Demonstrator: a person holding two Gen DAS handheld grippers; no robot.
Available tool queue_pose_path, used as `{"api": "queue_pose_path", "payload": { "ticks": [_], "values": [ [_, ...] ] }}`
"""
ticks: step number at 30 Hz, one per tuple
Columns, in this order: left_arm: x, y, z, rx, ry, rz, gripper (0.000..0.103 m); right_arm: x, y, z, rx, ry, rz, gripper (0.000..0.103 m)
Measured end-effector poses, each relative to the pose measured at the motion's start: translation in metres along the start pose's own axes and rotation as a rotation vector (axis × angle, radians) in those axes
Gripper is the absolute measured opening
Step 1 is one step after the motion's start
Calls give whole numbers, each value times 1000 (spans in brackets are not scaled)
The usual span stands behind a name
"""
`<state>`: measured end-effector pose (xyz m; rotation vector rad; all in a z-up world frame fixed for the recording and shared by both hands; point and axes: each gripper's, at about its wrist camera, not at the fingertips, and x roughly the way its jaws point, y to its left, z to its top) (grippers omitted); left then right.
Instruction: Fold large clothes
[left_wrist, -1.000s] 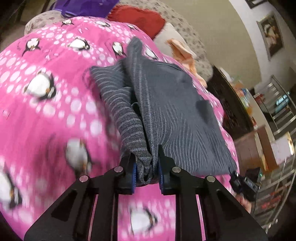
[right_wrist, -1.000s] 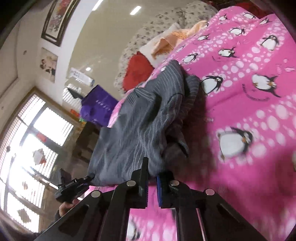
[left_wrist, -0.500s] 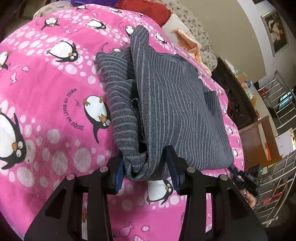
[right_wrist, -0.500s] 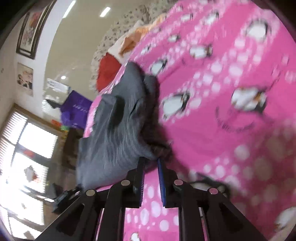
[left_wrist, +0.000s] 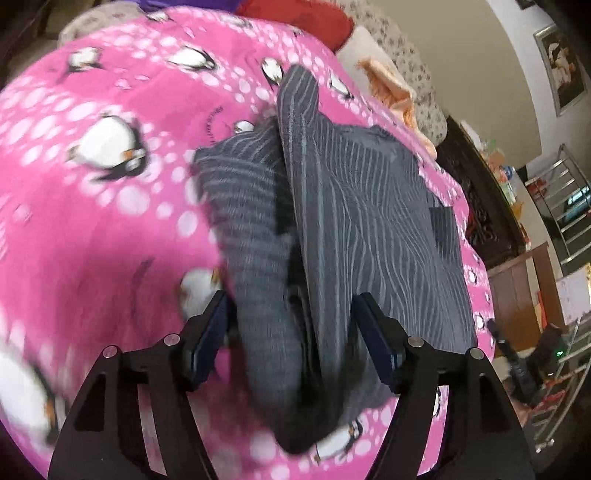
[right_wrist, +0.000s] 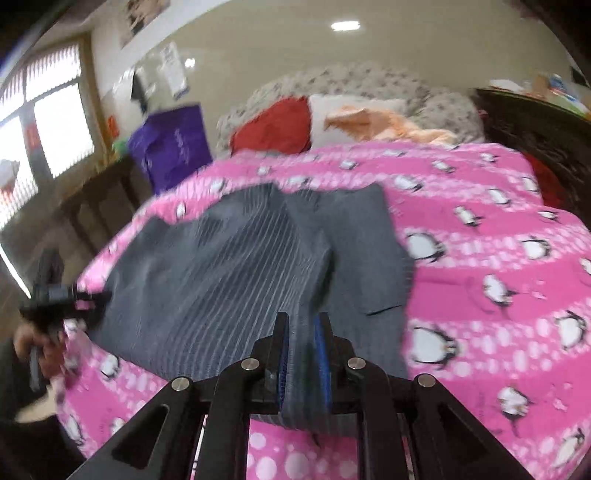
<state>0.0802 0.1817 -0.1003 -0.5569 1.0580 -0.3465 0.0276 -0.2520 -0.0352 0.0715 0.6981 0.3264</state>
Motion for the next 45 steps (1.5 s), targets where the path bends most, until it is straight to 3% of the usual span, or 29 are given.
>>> {"api": "queue_pose_path", "payload": {
  "ticks": [4, 7, 13, 16, 22, 25, 26, 29, 33, 35, 39, 43, 45],
  "values": [
    [12, 3, 23, 45, 56, -57, 73, 48, 5, -23, -67, 113, -70, 13],
    [12, 3, 33, 58, 68, -98, 73, 53, 5, -39, -85, 57, -84, 14],
    [10, 1, 34, 56, 48, -187, 75, 54, -3, -38, -64, 53, -70, 16],
    [25, -9, 28, 129, 117, -127, 79, 55, -1, -36, -66, 52, -73, 16],
    [36, -14, 46, 142, 102, -81, 79, 54, -1, -37, -67, 51, -72, 16],
    [37, -15, 46, 167, 119, -37, 42, 51, 1, -38, -65, 49, -76, 18],
    [36, -15, 45, 173, 123, -42, 35, 50, 2, -38, -64, 48, -76, 18],
    [31, -18, 40, 216, 120, -45, 23, 50, 1, -38, -57, 47, -72, 19],
    [26, -37, 39, 265, 95, -17, 17, 50, 0, -38, -47, 47, -65, 19],
    [21, -47, 41, 237, 84, -69, 16, 44, -3, -34, -26, 46, -51, 19],
    [8, -78, 49, 168, 51, -166, 16, 4, -26, -21, 23, -78, -174, 24],
    [4, -115, 64, 78, 19, -237, 16, 2, -66, -26, -45, -13, -405, 25],
    [7, -144, 69, 73, 12, -226, 16, 8, -95, -33, -43, 53, -505, 25]
  ]
}}
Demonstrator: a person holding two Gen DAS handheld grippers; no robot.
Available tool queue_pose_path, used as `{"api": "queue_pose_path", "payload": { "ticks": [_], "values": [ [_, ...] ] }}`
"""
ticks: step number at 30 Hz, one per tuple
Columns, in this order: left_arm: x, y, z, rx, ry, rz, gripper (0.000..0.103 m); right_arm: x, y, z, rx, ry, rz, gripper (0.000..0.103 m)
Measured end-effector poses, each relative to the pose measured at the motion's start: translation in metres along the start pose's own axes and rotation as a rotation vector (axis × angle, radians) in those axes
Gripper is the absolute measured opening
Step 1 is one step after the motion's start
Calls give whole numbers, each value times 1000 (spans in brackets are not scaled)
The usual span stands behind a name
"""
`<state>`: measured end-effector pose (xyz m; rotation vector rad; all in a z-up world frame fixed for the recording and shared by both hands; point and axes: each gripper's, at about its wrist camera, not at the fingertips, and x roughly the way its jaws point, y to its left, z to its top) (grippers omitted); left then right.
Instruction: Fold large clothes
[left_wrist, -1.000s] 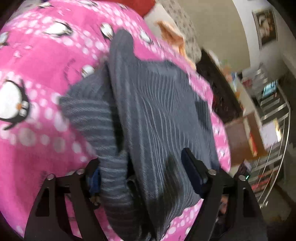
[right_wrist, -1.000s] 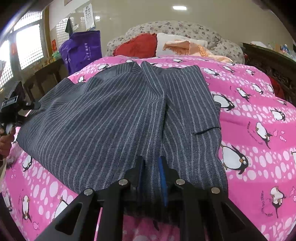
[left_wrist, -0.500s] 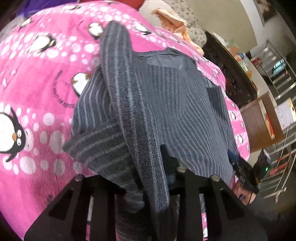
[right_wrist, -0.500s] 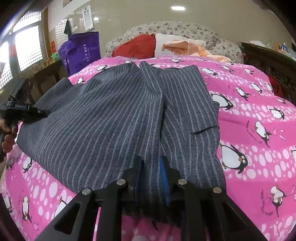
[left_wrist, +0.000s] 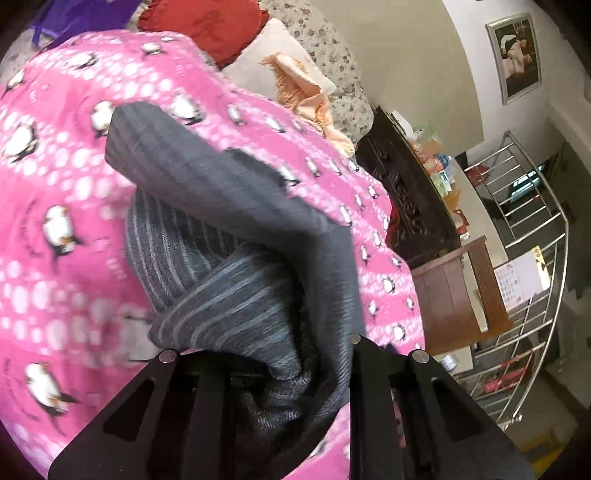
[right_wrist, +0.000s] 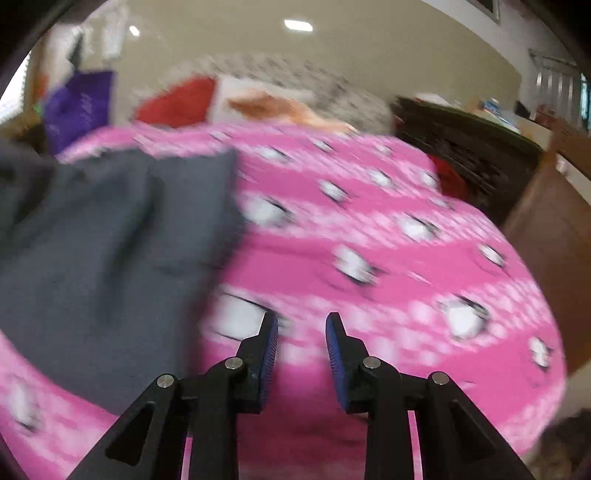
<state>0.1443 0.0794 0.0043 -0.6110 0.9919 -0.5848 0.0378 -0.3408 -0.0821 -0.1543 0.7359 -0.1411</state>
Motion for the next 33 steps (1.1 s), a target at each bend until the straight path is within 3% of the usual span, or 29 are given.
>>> {"api": "queue_pose_path", "payload": {
  "ticks": [4, 6, 10, 13, 16, 18, 20, 21, 27, 33],
  "values": [
    [30, -47, 9, -6, 14, 48, 16, 28, -25, -17, 17, 90, -18, 27],
    [53, -69, 13, 6, 28, 79, 16, 28, -30, -28, 46, 33, -1, 29],
    [103, -95, 16, 11, 51, 159, 16, 24, -26, -33, 50, 5, -16, 29],
    [156, -97, 7, 32, 99, 262, 16, 23, -31, -34, 80, -2, 27, 29],
    [188, -88, -11, 5, 130, 324, 23, 25, -44, -38, 143, -4, 110, 30],
    [194, -98, -21, 55, 104, 356, 40, 24, -50, -42, 172, -15, 153, 30],
    [199, -113, -29, 103, 93, 306, 77, 24, -52, -45, 185, -31, 177, 30],
    [204, -119, -30, 108, 90, 300, 81, 23, -52, -47, 190, -36, 183, 31],
    [219, -131, -40, 131, 134, 302, 82, 22, -52, -46, 198, -38, 192, 31],
    [193, -150, -44, 127, 158, 196, 86, 22, -52, -46, 189, -36, 180, 31]
  ]
}}
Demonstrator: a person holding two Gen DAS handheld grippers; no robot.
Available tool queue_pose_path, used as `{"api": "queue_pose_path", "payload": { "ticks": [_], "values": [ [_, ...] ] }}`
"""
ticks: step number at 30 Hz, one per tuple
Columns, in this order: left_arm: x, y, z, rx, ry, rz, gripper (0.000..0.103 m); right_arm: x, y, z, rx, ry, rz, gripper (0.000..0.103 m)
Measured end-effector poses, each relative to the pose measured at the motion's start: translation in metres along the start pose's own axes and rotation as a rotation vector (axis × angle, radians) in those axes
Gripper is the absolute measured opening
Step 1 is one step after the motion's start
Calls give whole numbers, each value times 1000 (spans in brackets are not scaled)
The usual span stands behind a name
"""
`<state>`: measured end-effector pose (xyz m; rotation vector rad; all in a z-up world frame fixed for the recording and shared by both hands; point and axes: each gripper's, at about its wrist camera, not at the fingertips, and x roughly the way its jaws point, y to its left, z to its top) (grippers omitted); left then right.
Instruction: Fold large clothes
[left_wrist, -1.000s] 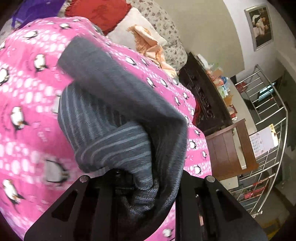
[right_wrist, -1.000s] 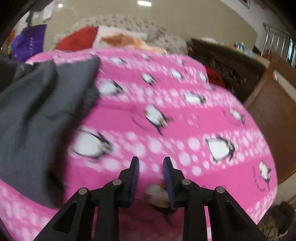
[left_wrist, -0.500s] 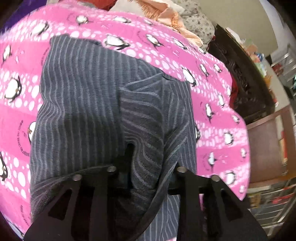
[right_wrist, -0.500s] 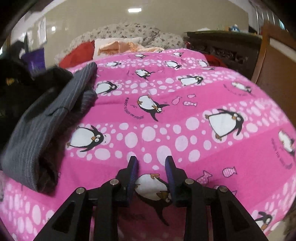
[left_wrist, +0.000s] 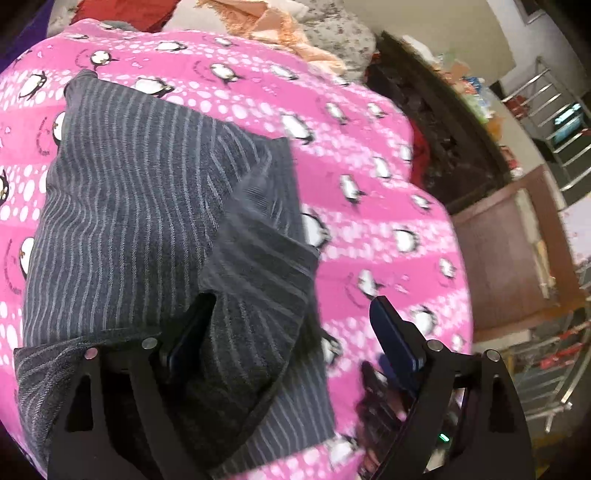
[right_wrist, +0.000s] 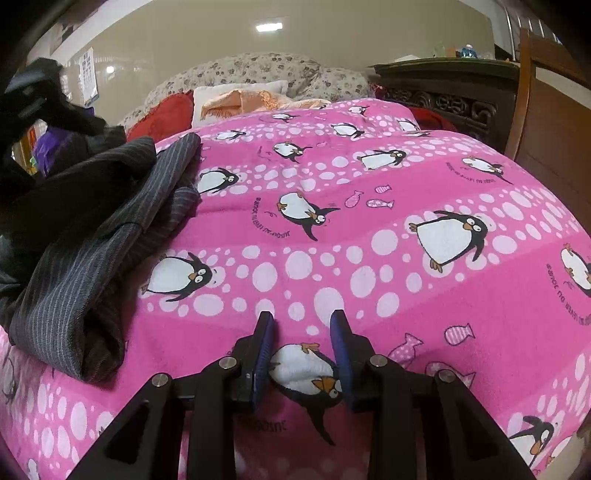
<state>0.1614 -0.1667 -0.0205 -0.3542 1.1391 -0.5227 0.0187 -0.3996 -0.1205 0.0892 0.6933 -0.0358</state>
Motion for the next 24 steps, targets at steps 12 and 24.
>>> {"api": "queue_pose_path", "payload": {
  "ticks": [12, 24],
  "values": [
    [-93, 30, -8, 0, -119, -203, 85, -3, 11, 0, -60, 34, -60, 34],
    [-130, 180, -65, -177, -230, -139, 85, -13, 16, 22, -12, 191, -95, 37]
  ]
}}
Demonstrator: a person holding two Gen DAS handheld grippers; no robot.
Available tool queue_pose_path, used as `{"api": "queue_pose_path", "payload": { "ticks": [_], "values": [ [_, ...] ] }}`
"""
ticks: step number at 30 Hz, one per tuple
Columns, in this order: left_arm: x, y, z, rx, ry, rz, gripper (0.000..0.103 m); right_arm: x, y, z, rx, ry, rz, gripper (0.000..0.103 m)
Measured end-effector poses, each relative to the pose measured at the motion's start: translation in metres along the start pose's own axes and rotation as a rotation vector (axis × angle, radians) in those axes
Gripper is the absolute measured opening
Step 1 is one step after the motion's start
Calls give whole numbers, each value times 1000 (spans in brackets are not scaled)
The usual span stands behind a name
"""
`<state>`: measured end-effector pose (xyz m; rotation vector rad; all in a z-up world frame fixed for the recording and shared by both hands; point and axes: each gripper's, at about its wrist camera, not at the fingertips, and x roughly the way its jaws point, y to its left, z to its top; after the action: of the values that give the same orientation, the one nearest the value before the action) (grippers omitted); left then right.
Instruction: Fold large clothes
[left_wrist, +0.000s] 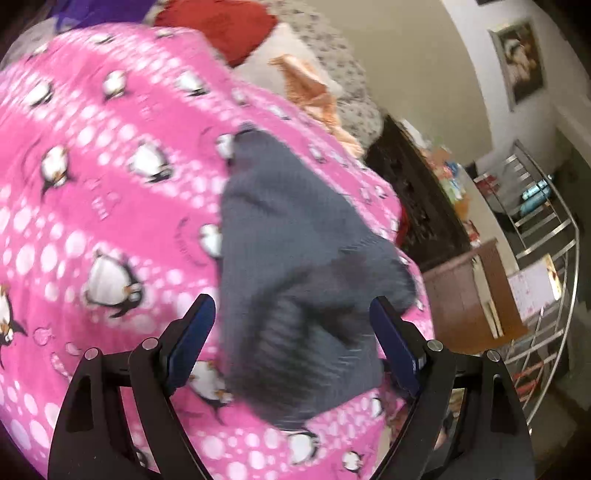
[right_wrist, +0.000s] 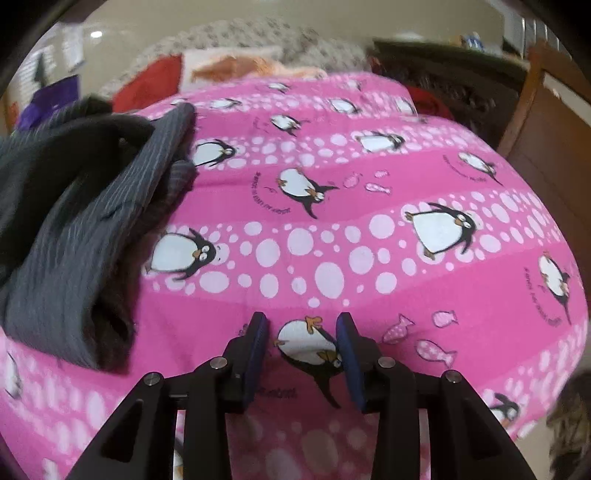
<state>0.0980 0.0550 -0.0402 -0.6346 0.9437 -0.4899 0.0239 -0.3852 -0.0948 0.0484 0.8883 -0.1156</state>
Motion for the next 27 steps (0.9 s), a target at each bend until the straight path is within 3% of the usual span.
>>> {"api": "queue_pose_path", "payload": {
  "ticks": [2, 5, 7, 9, 12, 14, 17, 19, 21, 25, 27],
  "values": [
    [9, 7, -4, -23, 13, -5, 85, -23, 4, 13, 33, -38, 37, 37],
    [24, 0, -11, -2, 51, -57, 85, -66, 26, 31, 15, -155, 167, 42],
    [31, -10, -19, 28, 92, -122, 85, -85, 46, 41, 5, -192, 274, 69],
    [38, -30, -36, 124, 140, -163, 85, -94, 61, 46, 26, -203, 401, 76],
    [36, -59, -59, 299, 148, -175, 85, -90, 81, 51, 108, -171, 594, 76],
    [28, -69, -67, 343, 130, -206, 85, -81, 89, 54, 198, -131, 679, 76],
    [12, -83, -74, 402, 108, -309, 85, -67, 99, 58, 313, -57, 828, 77],
    [14, -85, -76, 422, 144, -342, 85, -60, 107, 62, 335, -20, 869, 80],
    [27, -84, -83, 428, 205, -326, 85, -50, 114, 61, 341, 28, 855, 80],
    [35, -86, -89, 423, 233, -324, 85, -34, 111, 53, 412, 100, 795, 80],
    [37, -85, -89, 418, 242, -318, 85, -32, 109, 49, 437, 104, 821, 80]
  ]
}}
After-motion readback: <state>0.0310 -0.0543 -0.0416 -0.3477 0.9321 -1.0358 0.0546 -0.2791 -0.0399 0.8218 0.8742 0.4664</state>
